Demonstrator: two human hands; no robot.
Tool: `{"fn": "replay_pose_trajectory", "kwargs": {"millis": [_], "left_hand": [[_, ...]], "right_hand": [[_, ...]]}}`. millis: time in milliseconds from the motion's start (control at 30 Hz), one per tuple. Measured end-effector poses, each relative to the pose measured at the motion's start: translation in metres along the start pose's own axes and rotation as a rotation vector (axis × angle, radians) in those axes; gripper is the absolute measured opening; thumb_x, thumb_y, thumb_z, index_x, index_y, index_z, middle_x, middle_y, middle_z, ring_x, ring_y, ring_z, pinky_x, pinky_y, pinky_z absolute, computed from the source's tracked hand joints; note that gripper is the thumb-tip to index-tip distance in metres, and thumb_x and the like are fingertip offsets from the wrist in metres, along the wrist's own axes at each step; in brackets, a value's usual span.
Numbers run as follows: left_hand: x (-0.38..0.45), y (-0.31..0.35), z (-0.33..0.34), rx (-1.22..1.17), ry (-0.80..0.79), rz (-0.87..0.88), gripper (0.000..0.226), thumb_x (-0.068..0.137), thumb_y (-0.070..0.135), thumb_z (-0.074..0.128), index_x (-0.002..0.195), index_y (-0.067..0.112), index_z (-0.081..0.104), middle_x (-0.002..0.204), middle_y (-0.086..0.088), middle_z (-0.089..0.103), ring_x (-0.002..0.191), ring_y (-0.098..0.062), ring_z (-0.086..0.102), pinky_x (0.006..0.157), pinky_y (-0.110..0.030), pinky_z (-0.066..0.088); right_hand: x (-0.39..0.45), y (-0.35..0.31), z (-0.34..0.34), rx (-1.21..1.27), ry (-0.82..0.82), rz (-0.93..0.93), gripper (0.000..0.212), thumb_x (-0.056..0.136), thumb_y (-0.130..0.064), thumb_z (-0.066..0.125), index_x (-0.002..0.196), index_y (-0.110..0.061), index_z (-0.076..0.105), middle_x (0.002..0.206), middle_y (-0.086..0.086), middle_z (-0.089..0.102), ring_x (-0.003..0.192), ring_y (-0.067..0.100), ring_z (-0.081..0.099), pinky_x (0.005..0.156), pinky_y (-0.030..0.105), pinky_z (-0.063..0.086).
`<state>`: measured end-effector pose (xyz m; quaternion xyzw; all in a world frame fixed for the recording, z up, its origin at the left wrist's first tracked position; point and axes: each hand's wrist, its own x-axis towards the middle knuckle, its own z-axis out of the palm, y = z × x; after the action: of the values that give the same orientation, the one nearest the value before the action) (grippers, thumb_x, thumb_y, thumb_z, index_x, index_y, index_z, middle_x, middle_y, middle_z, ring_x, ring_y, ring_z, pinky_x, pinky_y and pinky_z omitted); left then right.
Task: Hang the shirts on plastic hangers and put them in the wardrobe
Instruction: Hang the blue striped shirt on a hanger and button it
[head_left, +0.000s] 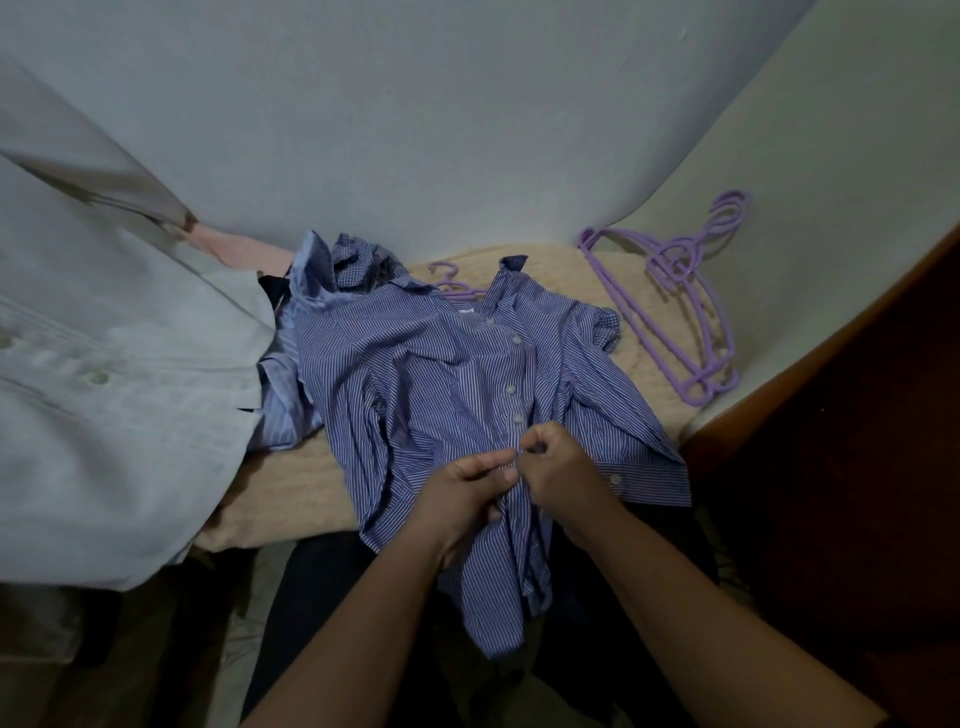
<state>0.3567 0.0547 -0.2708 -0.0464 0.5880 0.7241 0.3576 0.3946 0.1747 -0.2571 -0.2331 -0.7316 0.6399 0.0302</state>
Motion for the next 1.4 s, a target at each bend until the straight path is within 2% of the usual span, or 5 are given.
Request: {"fn": "replay_pose_trajectory", "kwargs": {"millis": [533, 767, 1000, 1167, 1400], "left_hand": [[0.0, 0.001, -0.003, -0.017, 0.0, 0.11, 0.019, 0.088, 0.0, 0.06, 0.1, 0.013, 0.069, 0.079, 0.0, 0.072, 0.049, -0.007, 0.053, 0.056, -0.017, 0.048], [0.002, 0.002, -0.006, -0.027, -0.005, 0.085, 0.02, 0.084, 0.003, 0.065, 0.1, 0.014, 0.07, 0.088, -0.002, 0.074, 0.06, -0.009, 0.058, 0.061, -0.018, 0.051], [0.006, 0.002, -0.007, -0.128, -0.002, 0.09, 0.018, 0.089, 0.001, 0.059, 0.102, 0.009, 0.068, 0.089, 0.0, 0.074, 0.067, -0.006, 0.061, 0.061, -0.017, 0.051], [0.008, -0.002, -0.006, -0.108, 0.106, 0.129, 0.011, 0.085, 0.0, 0.065, 0.092, 0.007, 0.065, 0.081, -0.002, 0.069, 0.059, -0.008, 0.058, 0.056, -0.017, 0.051], [0.002, -0.003, -0.011, -0.052, 0.113, 0.124, 0.003, 0.087, 0.009, 0.065, 0.089, 0.007, 0.067, 0.062, 0.004, 0.066, 0.054, -0.008, 0.057, 0.057, -0.018, 0.051]], "right_hand": [[0.01, 0.005, -0.003, 0.093, 0.012, 0.031, 0.018, 0.084, -0.013, 0.062, 0.078, -0.021, 0.047, 0.063, 0.002, 0.046, 0.055, 0.016, 0.04, 0.061, 0.036, 0.036], [0.009, 0.004, 0.001, 0.06, 0.067, 0.013, 0.022, 0.082, -0.013, 0.063, 0.074, -0.02, 0.045, 0.06, 0.001, 0.046, 0.052, 0.016, 0.04, 0.052, 0.031, 0.034], [0.01, -0.001, 0.0, 0.353, -0.04, 0.131, 0.022, 0.087, 0.0, 0.061, 0.084, -0.013, 0.044, 0.061, 0.0, 0.041, 0.047, 0.007, 0.038, 0.041, 0.02, 0.034], [0.01, 0.004, 0.003, 0.508, -0.008, 0.179, 0.03, 0.086, 0.005, 0.059, 0.081, -0.015, 0.038, 0.051, -0.006, 0.038, 0.042, 0.006, 0.033, 0.047, 0.023, 0.03], [0.004, 0.007, 0.006, 0.526, -0.065, 0.179, 0.028, 0.083, 0.008, 0.061, 0.084, -0.013, 0.043, 0.061, -0.002, 0.051, 0.047, 0.005, 0.051, 0.058, 0.028, 0.046]]}}
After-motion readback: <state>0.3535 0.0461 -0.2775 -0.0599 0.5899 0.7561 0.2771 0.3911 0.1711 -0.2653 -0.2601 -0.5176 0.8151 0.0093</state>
